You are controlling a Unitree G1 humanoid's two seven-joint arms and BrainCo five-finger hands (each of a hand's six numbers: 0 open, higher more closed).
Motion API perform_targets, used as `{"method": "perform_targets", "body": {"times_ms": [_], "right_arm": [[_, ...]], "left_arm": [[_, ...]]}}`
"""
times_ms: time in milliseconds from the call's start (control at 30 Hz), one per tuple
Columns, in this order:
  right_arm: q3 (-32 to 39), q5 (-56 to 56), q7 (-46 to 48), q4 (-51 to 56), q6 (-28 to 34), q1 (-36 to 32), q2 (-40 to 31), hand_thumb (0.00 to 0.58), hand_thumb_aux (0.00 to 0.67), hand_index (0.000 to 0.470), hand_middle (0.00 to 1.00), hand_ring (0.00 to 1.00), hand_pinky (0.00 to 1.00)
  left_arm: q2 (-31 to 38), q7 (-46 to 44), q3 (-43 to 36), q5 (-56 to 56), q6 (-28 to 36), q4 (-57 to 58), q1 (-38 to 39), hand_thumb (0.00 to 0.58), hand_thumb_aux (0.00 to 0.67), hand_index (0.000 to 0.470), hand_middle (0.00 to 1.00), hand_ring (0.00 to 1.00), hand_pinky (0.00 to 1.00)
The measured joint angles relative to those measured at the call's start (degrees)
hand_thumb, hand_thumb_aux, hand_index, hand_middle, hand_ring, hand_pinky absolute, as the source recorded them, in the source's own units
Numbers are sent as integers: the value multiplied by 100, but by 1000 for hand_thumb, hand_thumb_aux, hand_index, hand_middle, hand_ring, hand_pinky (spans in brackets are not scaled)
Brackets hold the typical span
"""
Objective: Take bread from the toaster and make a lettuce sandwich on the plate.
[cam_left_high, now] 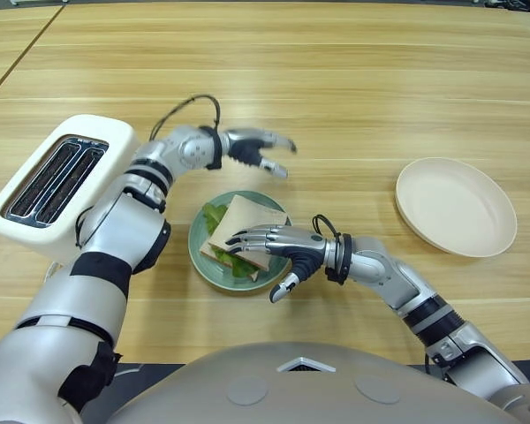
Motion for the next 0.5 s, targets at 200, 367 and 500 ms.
{"method": "perform_targets", "body": {"times_ms": [200,367,500], "right_arm": [[31,-16,-128,131,-95,-55,8,0,0,0,0,0,0],[-403,-232,-726,180,-72,-94,188,0,0,0,0,0,0],[-983,4,-1023,-172,63,-178,202,0,0,0,0,0,0]], "left_arm": [[59,342,958,-836,1012,-162,-774,0,0,0,0,0,0],[151,-810,2124,-2612,1429,-1200,-105,0,0,0,0,0,0],[177,-1625,2489,-3850,1903,-3023,1204,395,292,205,0,0,0]]}}
